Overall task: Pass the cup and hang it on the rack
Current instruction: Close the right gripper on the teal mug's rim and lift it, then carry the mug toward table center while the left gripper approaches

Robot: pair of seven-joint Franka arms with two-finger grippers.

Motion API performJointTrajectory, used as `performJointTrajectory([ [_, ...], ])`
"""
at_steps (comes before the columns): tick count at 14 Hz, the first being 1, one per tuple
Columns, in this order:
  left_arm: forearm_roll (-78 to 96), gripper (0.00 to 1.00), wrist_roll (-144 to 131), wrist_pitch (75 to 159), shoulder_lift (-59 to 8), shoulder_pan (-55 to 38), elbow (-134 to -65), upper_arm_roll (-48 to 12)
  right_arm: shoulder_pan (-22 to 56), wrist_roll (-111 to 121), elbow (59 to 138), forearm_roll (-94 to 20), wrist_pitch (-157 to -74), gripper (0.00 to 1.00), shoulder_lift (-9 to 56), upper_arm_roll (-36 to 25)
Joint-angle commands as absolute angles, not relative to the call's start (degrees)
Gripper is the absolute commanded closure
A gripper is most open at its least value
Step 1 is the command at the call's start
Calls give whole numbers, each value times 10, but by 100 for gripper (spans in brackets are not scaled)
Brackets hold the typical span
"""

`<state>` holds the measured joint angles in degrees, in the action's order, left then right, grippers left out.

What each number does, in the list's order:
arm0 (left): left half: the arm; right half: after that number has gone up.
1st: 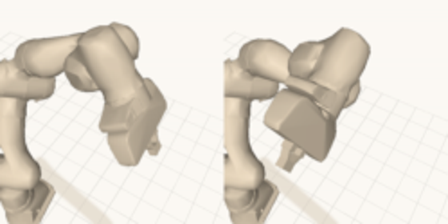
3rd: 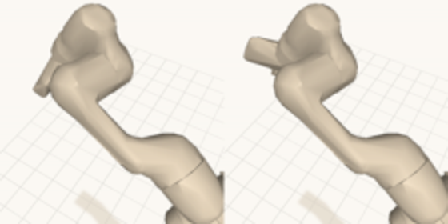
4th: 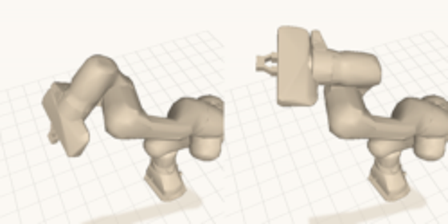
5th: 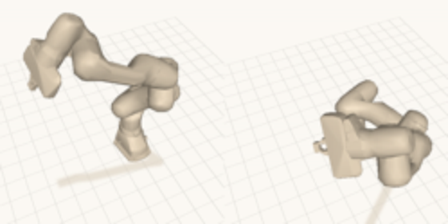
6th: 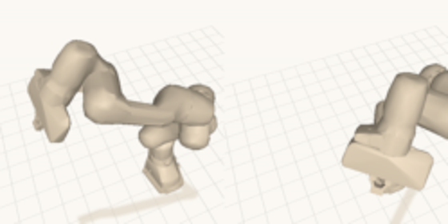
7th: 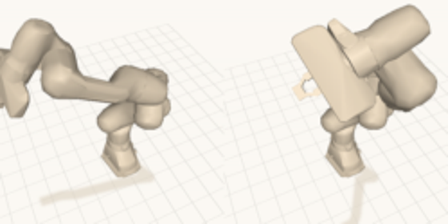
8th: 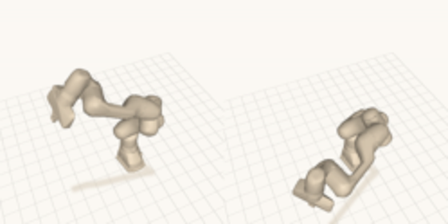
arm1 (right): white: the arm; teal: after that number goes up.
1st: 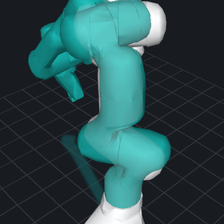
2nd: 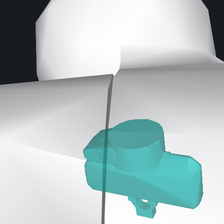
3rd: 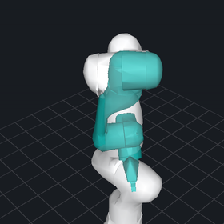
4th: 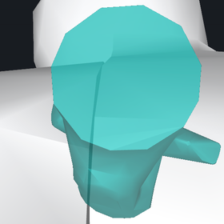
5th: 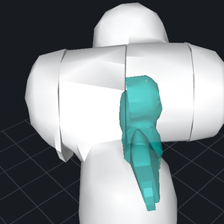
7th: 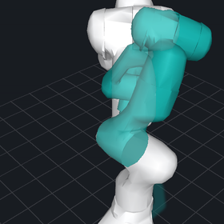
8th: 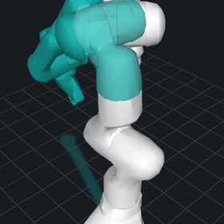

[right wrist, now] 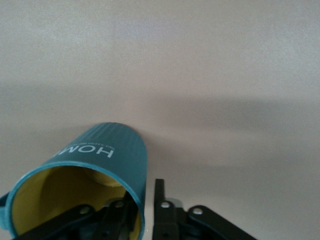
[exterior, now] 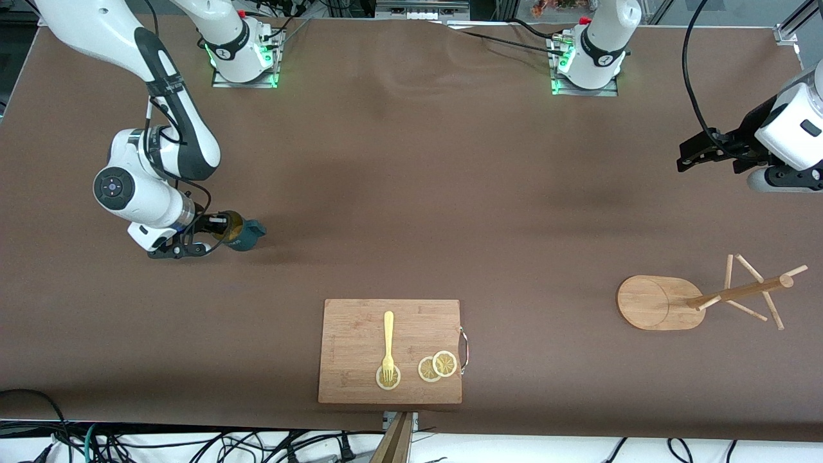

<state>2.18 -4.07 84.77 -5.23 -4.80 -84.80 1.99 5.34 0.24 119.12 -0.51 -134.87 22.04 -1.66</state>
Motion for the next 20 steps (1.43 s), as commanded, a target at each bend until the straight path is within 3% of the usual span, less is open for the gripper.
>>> performJointTrajectory([
  [1,24,0,-38,844,-60,-53,-831,21,55,-11,1187,-14,-1349,100,224,-14],
  [4,23,0,-38,844,-61,-55,-824,19,60,-8,1173,-14,-1335,100,221,-10],
  [8,25,0,-34,844,-69,-56,-817,18,105,-104,1081,-13,-1186,100,218,9],
  [11,24,0,-34,844,-76,-65,-816,18,159,-176,1022,-13,-1128,100,218,10],
  [16,25,0,-34,844,-81,-57,-816,20,299,-365,968,-18,-1109,100,225,11],
  [20,25,0,-34,846,-91,-55,-809,24,405,-517,890,-62,-1113,100,294,10],
])
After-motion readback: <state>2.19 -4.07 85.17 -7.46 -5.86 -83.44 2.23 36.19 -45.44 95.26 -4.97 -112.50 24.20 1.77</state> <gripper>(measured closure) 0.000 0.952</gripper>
